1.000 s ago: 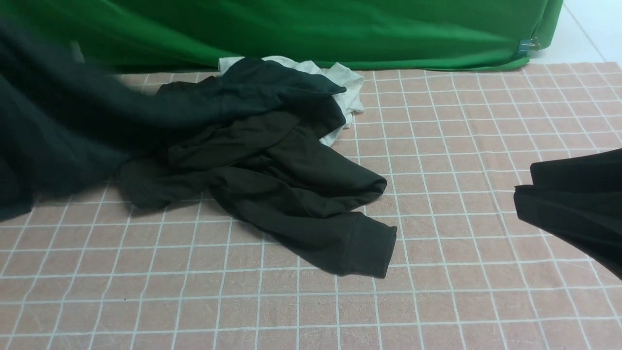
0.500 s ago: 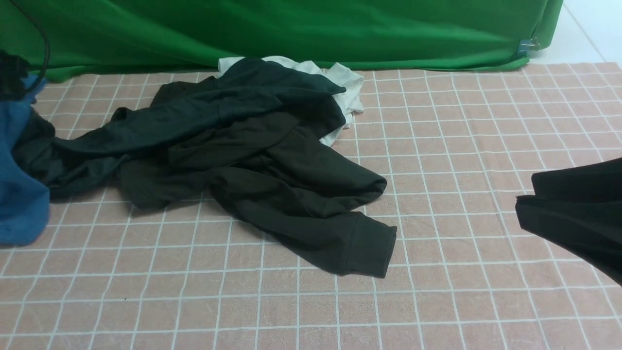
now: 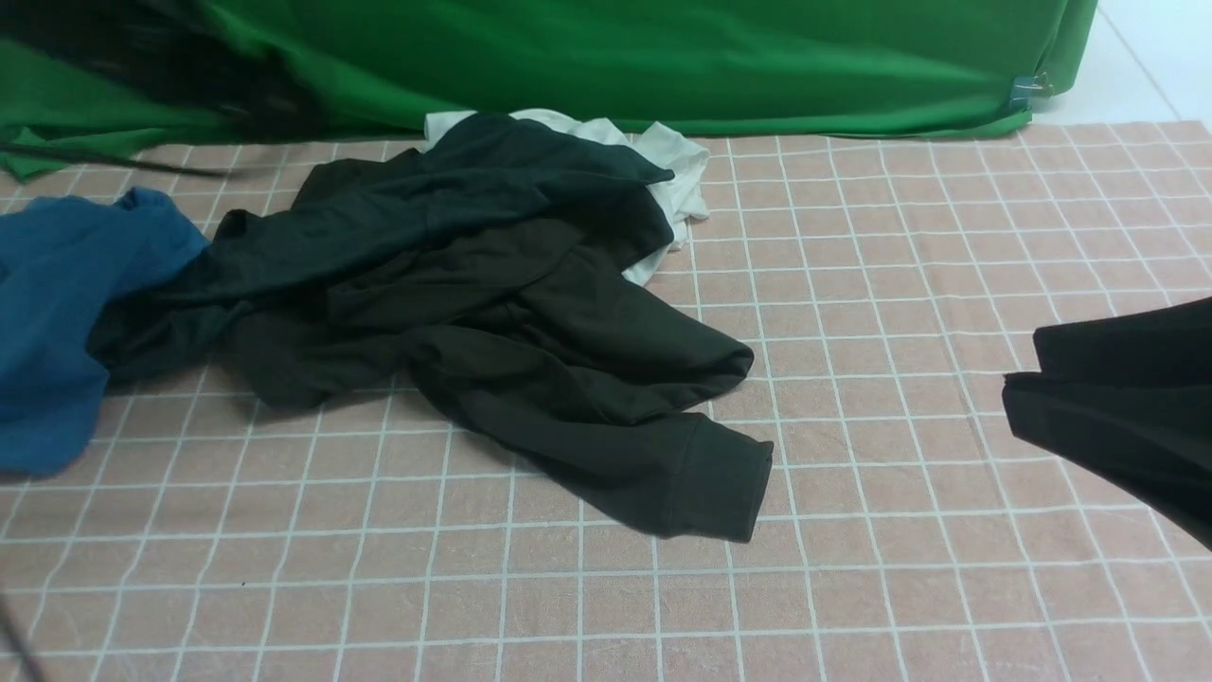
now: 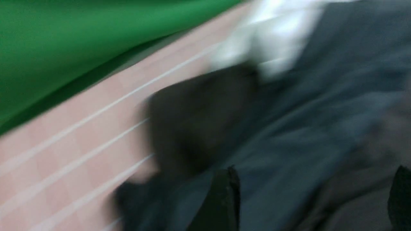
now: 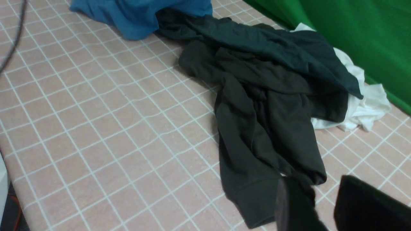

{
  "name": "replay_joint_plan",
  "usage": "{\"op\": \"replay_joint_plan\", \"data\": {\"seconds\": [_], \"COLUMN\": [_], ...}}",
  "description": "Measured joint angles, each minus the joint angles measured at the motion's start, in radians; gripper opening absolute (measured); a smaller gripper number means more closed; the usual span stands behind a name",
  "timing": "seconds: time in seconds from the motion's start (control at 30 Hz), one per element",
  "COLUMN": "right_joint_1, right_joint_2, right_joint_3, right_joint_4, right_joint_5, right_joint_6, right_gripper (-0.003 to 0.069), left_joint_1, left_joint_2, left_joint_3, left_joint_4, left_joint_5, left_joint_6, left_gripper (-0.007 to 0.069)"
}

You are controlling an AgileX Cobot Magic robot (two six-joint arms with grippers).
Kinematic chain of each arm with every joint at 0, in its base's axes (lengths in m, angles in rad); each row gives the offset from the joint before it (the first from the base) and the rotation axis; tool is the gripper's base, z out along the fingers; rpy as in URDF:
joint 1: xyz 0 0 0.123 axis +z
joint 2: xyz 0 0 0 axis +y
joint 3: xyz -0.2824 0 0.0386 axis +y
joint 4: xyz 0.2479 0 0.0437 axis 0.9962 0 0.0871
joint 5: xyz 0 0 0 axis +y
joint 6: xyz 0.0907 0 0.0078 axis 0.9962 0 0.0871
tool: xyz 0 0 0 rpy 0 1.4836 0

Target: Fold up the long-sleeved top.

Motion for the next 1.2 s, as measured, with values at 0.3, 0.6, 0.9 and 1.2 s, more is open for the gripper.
{"op": "replay_joint_plan", "data": {"seconds": [0.3,0.6,0.9,1.2], "right_joint_1": [0.0,0.0,0.0,0.0], "right_joint_2": [0.0,0.0,0.0,0.0], "right_joint_3": [0.0,0.0,0.0,0.0], "right_joint_4": [0.003,0.004,0.004,0.004], "right_joint_5": [0.01,0.024,0.027,0.023], "right_joint_6": [0.041,0.082,0.094,0.095], "right_gripper": [0.022,0.022,0.022,0.022], "left_joint_1": [-0.213,-0.205,-0.195,-0.149], "left_joint_2": [0.182,0.243,0.242,0.042], "left_joint_3": [0.0,0.0,0.0,0.0], "left_joint_4": [0.254,0.342,0.35,0.355], "left_joint_5": [-0.271,-0.443,-0.438,-0.398], "left_joint_6": [0.147,0.087,0.046,-0.02], "left_gripper": [0.05,0.0436,0.0041,0.0032]}}
